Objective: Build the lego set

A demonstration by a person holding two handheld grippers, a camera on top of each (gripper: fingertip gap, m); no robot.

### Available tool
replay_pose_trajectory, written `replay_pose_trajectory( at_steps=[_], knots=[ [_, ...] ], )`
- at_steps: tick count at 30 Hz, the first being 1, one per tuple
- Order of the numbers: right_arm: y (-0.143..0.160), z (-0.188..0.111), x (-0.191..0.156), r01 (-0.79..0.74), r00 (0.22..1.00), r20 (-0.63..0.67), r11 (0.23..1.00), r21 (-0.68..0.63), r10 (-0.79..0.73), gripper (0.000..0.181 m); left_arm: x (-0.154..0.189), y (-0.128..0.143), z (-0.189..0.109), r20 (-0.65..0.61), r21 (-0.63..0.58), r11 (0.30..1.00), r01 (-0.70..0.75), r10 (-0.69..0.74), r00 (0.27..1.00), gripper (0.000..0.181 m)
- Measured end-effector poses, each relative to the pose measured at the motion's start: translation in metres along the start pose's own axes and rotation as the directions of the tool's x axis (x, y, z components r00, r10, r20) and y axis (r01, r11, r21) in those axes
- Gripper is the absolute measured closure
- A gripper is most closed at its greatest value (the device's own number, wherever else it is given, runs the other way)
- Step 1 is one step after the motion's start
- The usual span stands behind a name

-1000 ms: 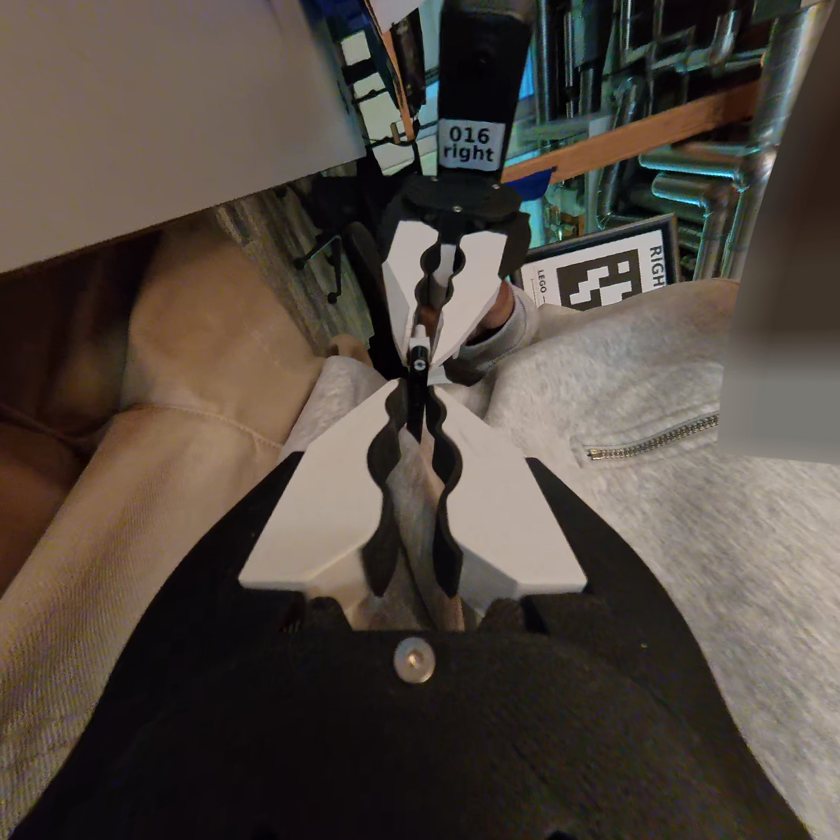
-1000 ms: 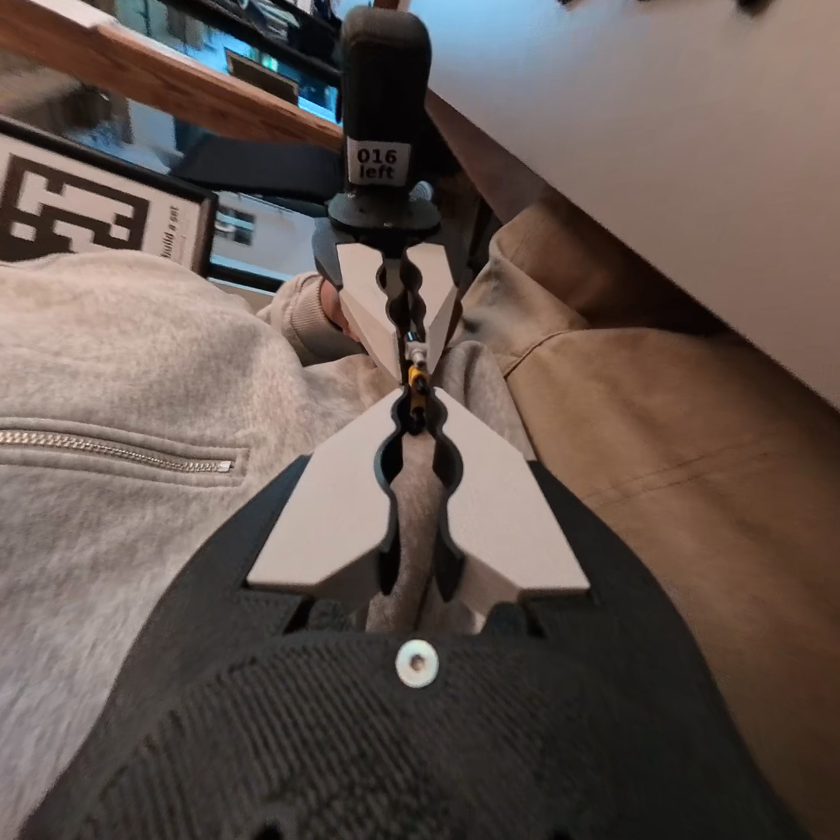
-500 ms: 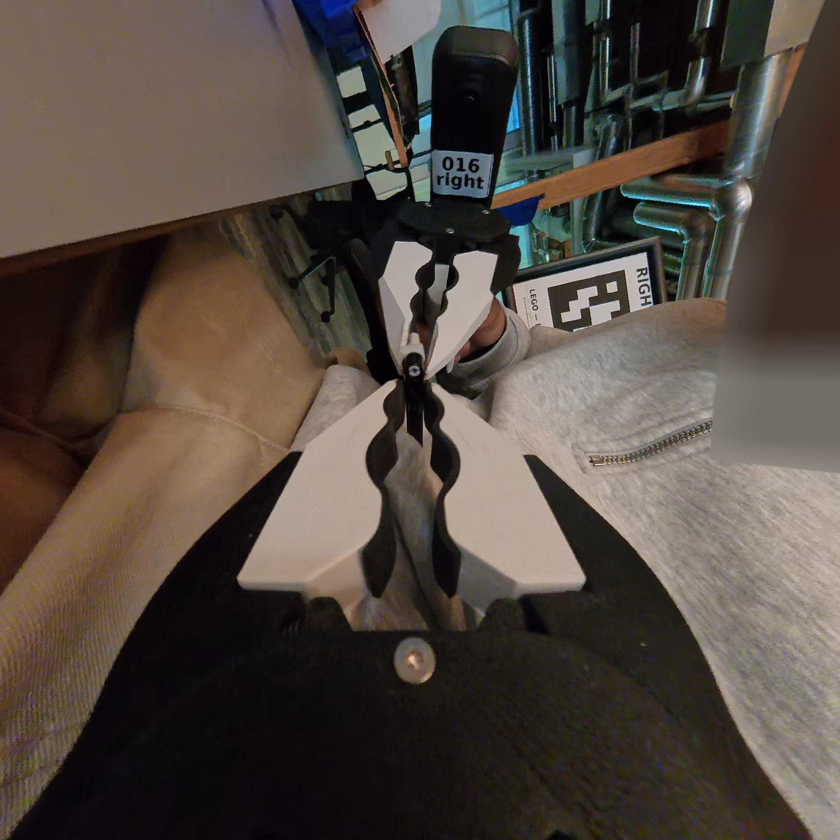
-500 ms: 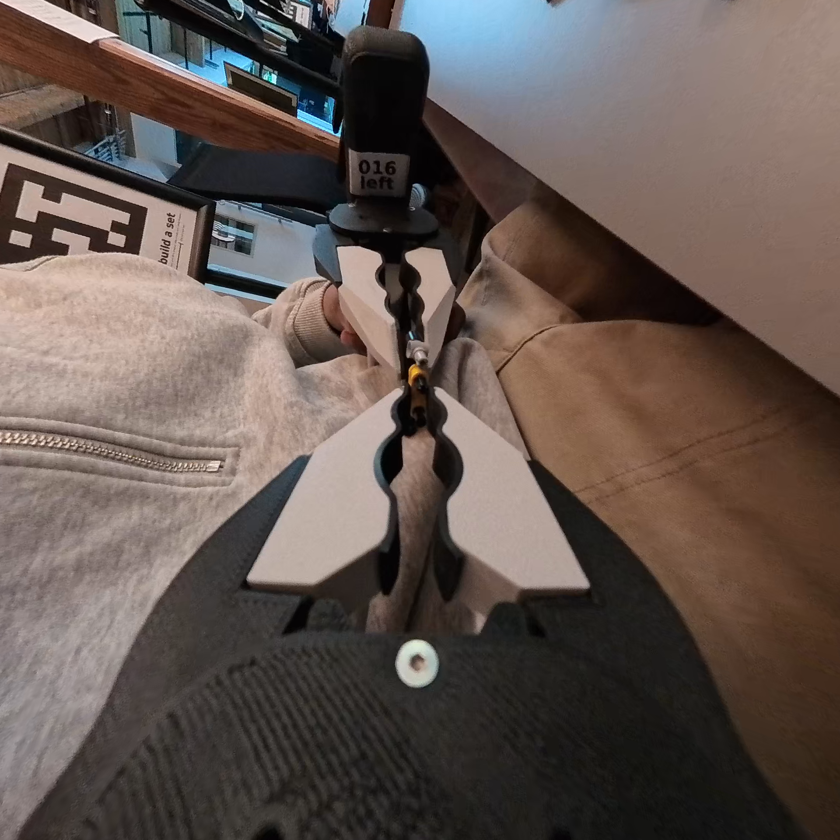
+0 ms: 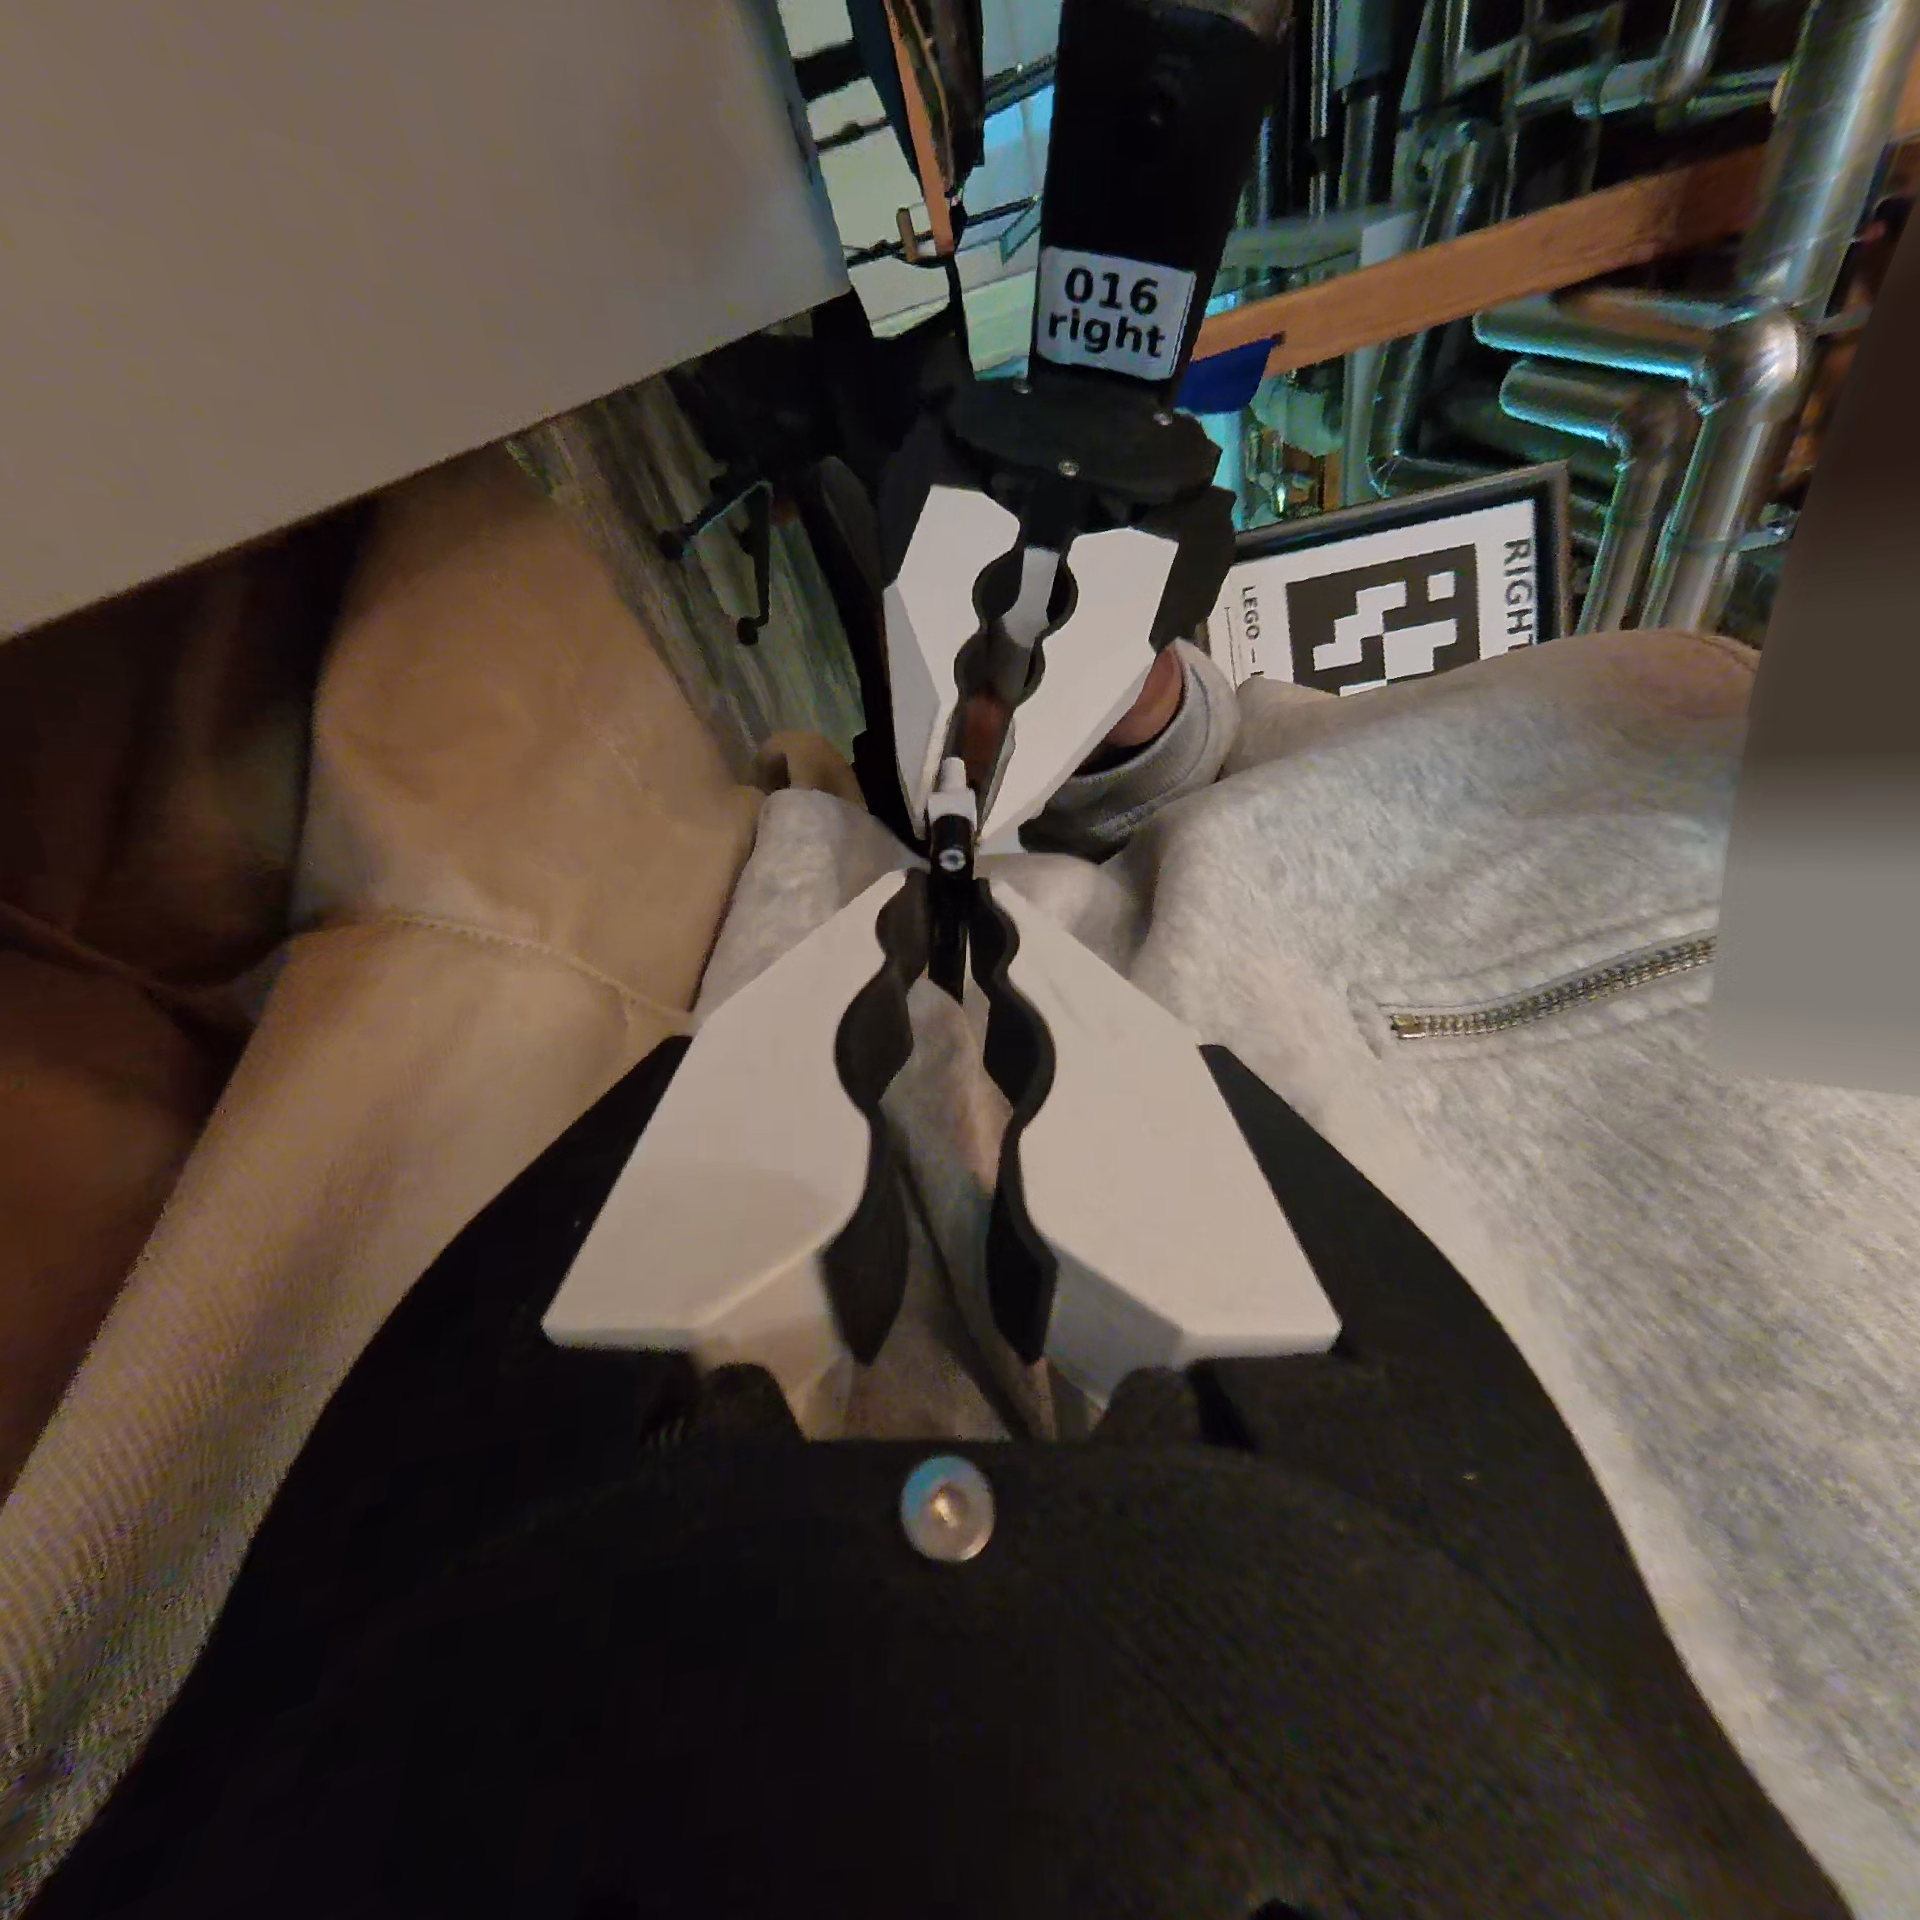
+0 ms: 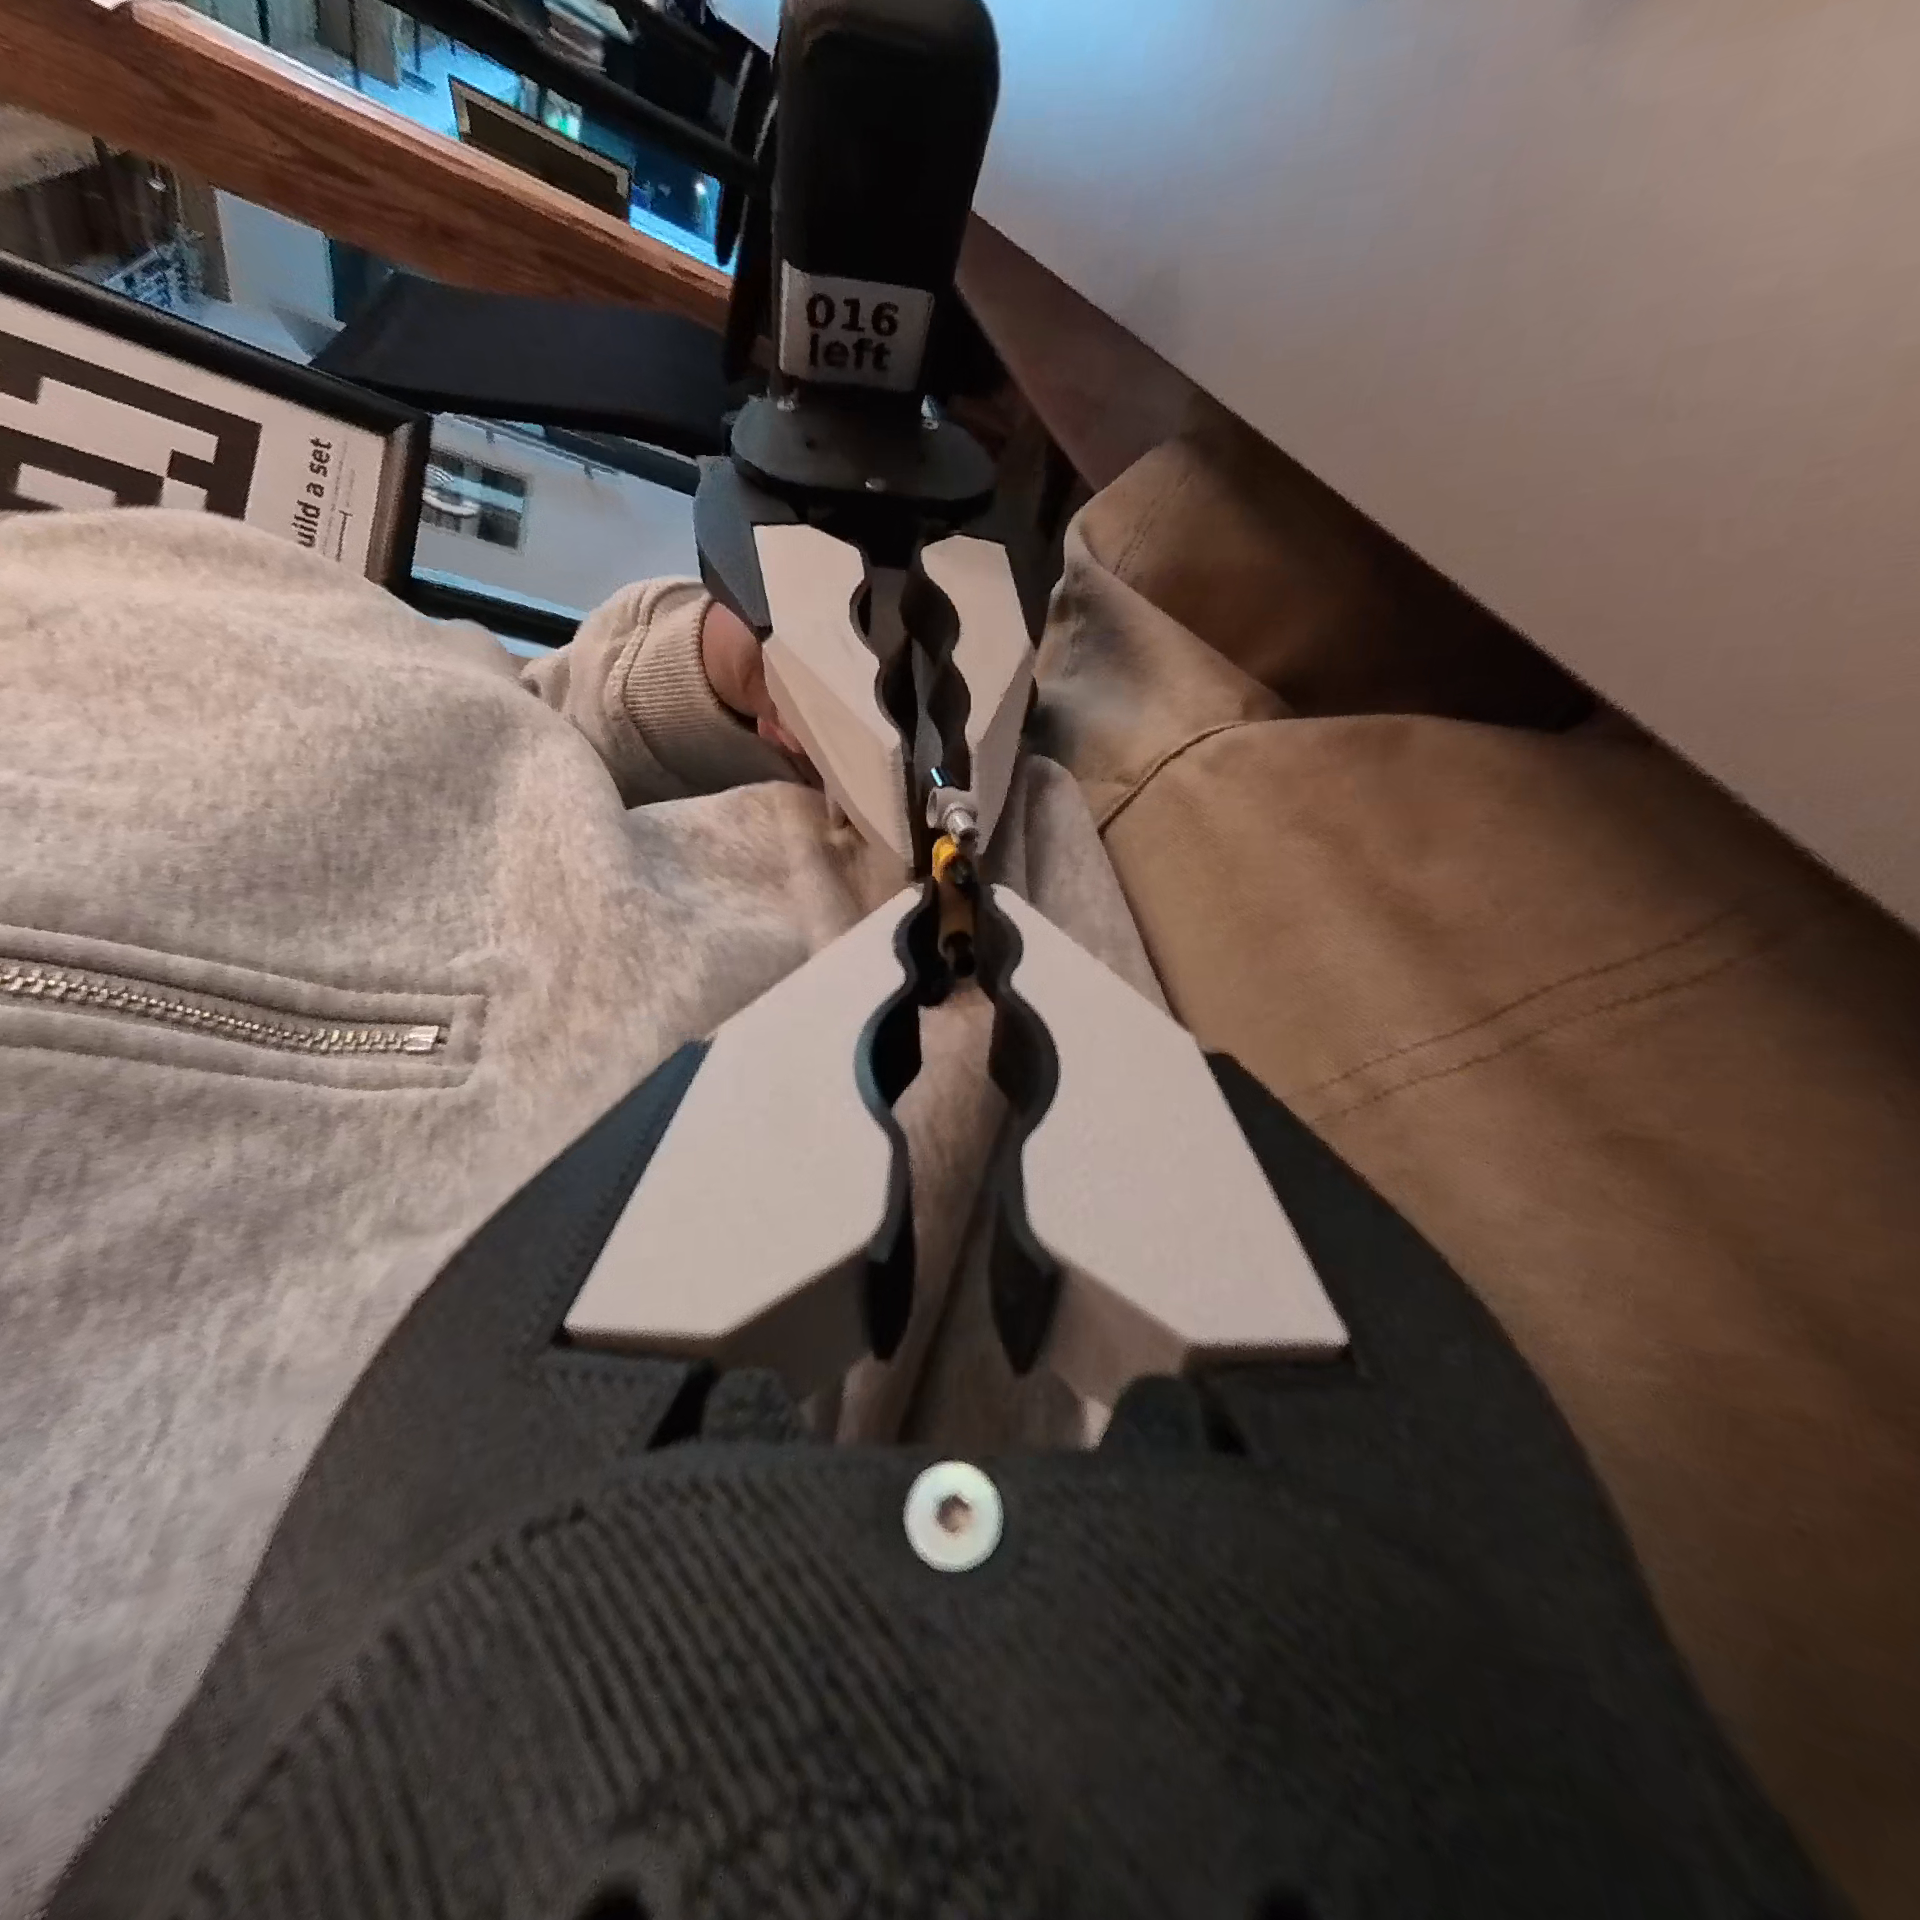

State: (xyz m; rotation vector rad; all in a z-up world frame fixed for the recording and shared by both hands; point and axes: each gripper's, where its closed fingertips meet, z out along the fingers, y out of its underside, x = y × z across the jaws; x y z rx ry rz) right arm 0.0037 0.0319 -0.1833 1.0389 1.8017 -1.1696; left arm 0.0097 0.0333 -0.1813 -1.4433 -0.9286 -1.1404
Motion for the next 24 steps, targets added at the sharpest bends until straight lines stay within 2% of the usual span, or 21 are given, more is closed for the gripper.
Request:
replay_pose_trajectory(
  at_steps=[10,15,21,24],
  knots=[
    [0.0038,0.0004,0.0023,-0.072,0.995,0.075,0.997,-0.001,0.071,0.177,-0.0022,0.0023,0.0025,-0.023,-0.019,0.999,0.033,-0.033,0.999,0.175],
    [0.0073,-0.0011,0.0021,-0.035,0.997,0.069,0.996,-0.080,0.041,0.177,-0.0022,0.0059,0.0057,-0.012,-0.072,0.997,0.013,-0.014,1.000,0.175],
    [0.0114,-0.0034,0.0068,0.077,0.997,0.006,0.970,-0.231,-0.077,0.178,-0.0061,0.0100,0.0100,0.025,-0.141,0.990,-0.016,0.019,1.000,0.175],
    [0.0118,-0.0032,0.0072,0.085,0.996,0.001,0.963,-0.257,-0.088,0.177,-0.0073,0.0103,0.0104,0.034,-0.151,0.988,-0.016,0.022,0.999,0.175]
  ],
)
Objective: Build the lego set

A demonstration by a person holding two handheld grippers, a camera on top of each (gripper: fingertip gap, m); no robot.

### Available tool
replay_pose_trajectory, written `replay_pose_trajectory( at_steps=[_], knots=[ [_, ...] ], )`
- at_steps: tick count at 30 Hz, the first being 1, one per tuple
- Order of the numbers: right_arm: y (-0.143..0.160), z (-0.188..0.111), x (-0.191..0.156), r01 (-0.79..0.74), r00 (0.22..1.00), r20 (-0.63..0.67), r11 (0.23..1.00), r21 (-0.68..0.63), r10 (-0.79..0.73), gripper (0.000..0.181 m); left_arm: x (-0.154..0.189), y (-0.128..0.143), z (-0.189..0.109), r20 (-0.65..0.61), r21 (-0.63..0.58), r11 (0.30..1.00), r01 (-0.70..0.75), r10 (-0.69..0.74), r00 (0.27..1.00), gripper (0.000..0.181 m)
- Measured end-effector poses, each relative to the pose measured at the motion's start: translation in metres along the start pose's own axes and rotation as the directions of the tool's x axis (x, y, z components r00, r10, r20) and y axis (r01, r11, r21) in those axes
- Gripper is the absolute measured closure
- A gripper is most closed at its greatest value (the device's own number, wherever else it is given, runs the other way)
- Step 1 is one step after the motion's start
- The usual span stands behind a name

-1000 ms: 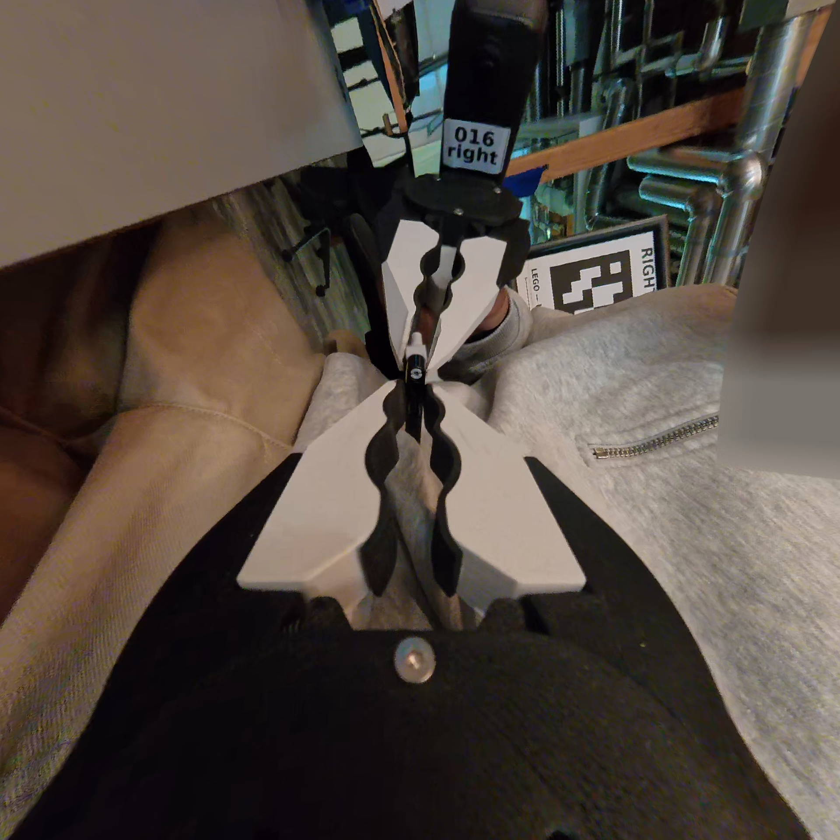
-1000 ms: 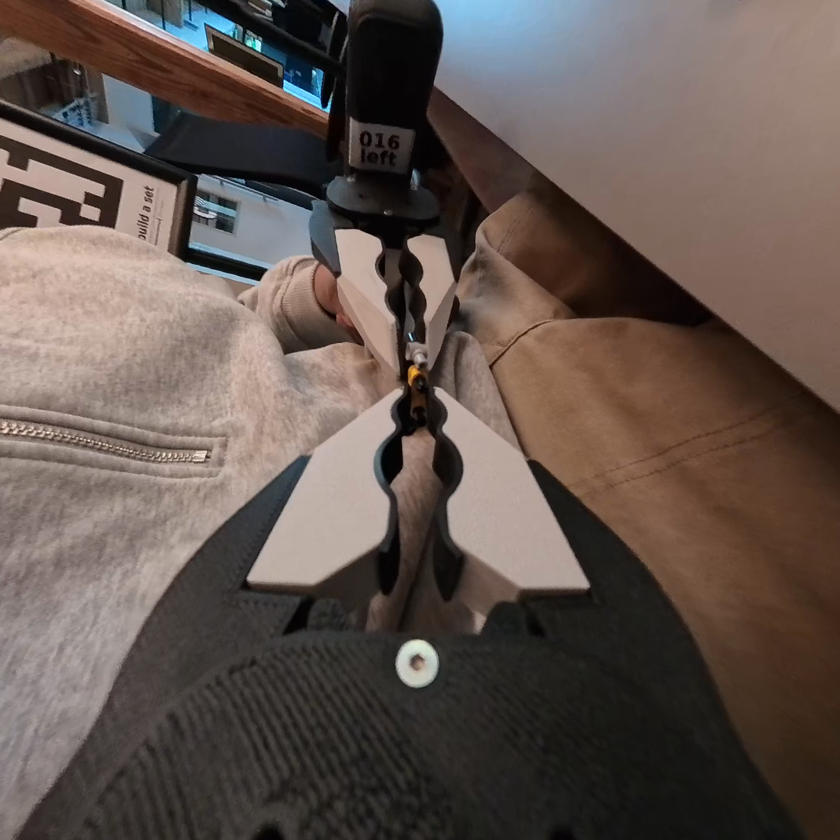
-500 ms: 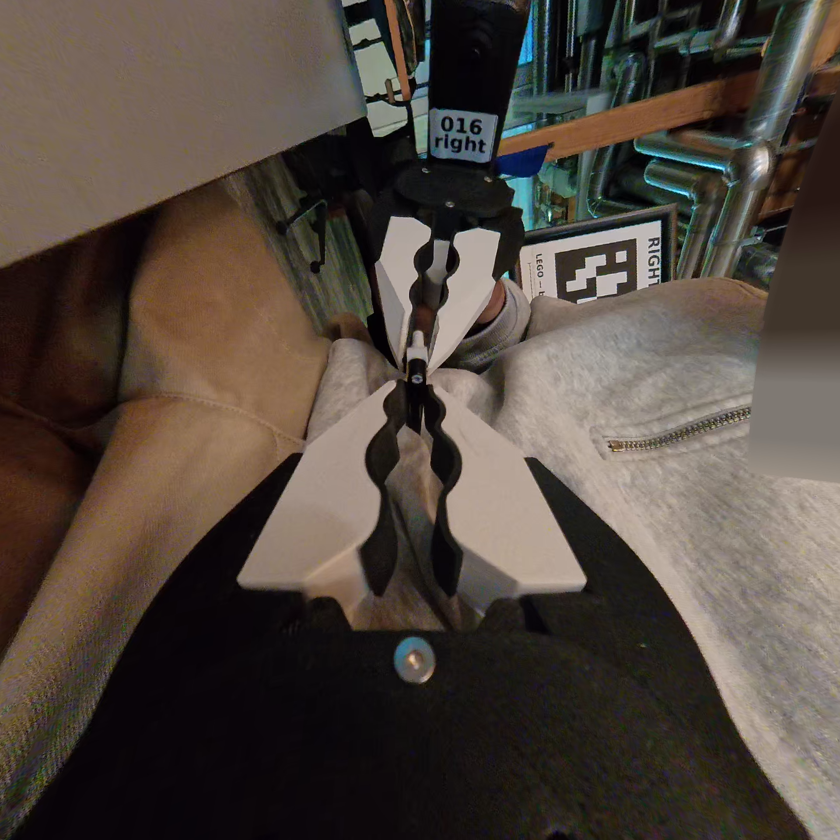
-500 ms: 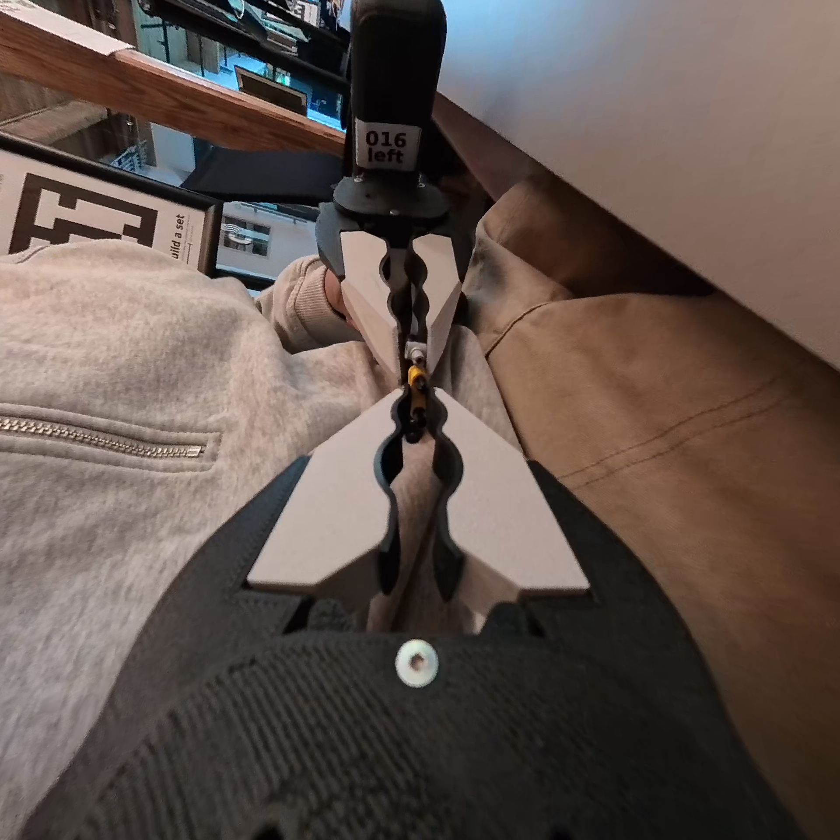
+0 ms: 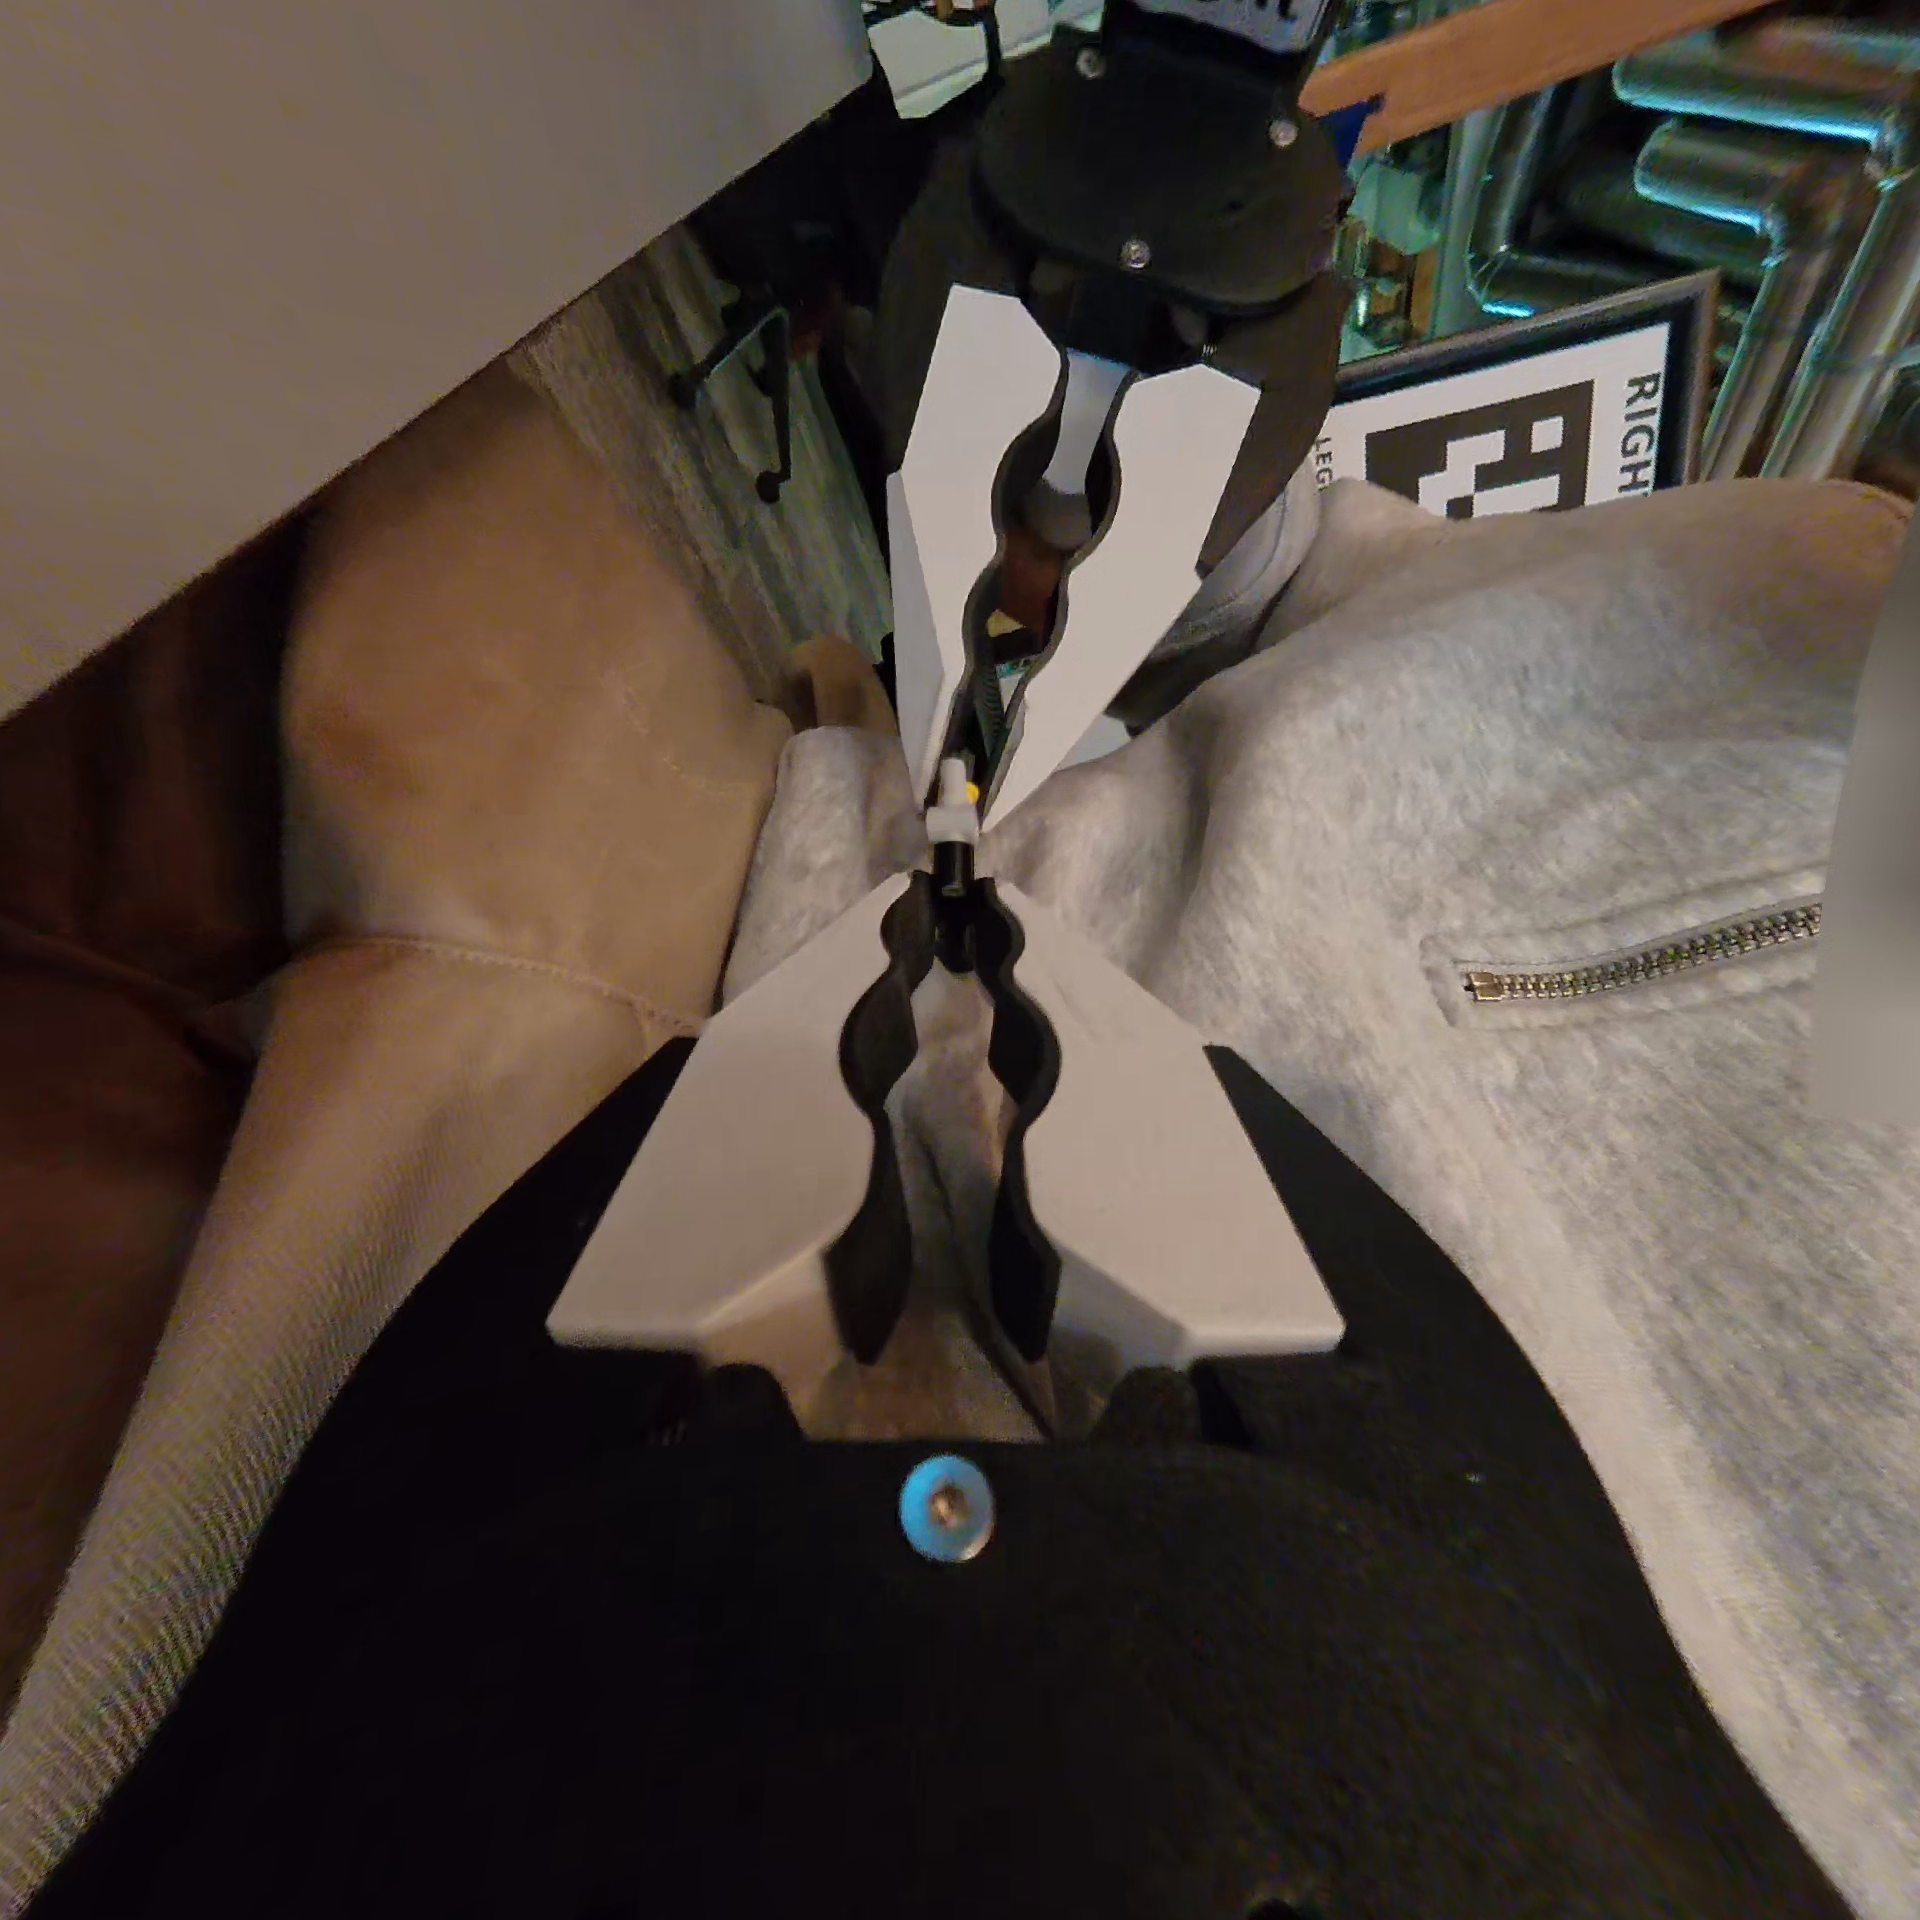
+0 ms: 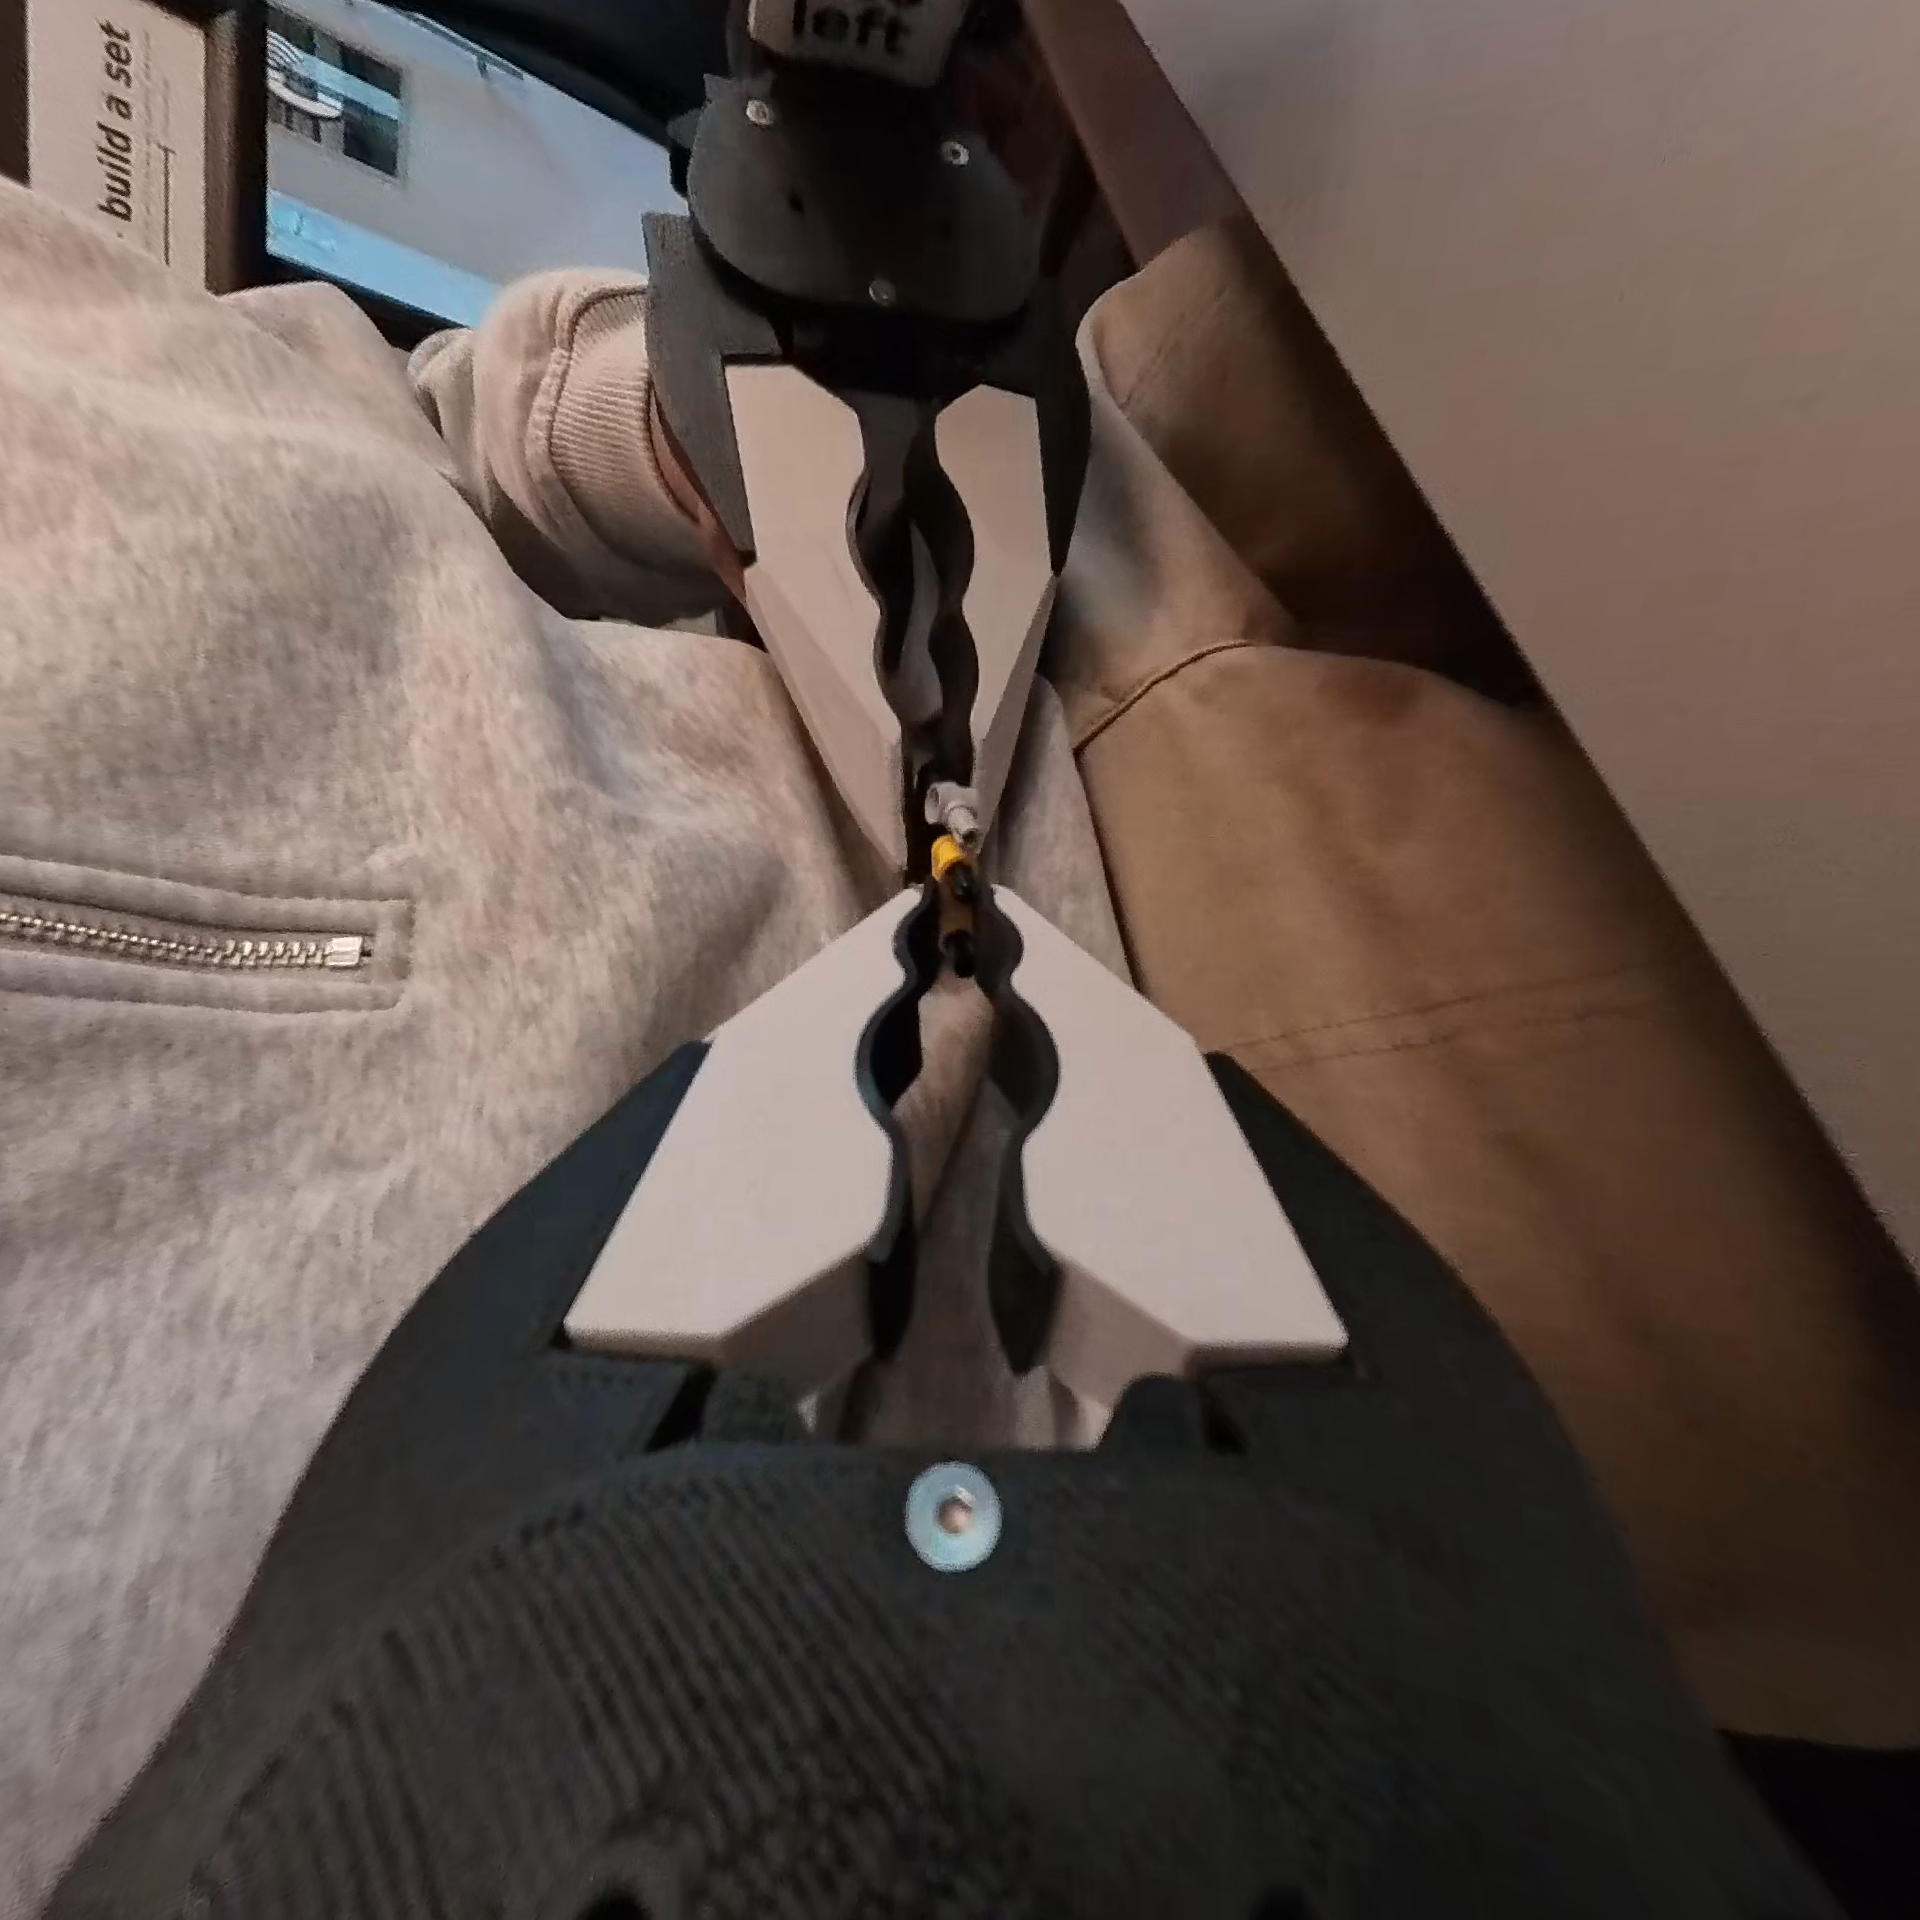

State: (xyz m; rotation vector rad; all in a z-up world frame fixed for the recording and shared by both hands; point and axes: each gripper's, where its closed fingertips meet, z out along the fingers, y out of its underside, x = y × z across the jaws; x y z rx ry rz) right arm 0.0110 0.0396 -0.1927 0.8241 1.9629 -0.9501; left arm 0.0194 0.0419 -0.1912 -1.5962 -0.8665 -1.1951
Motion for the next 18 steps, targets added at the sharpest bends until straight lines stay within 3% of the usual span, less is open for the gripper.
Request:
replay_pose_trajectory(
  at_steps=[18],
  knots=[
    [0.0014,-0.0027,-0.0010,-0.076,0.996,0.051,0.997,0.023,0.075,0.177,-0.0004,-0.0016,0.0013,-0.017,0.016,1.000,0.025,-0.025,1.000,0.175]
  ],
)
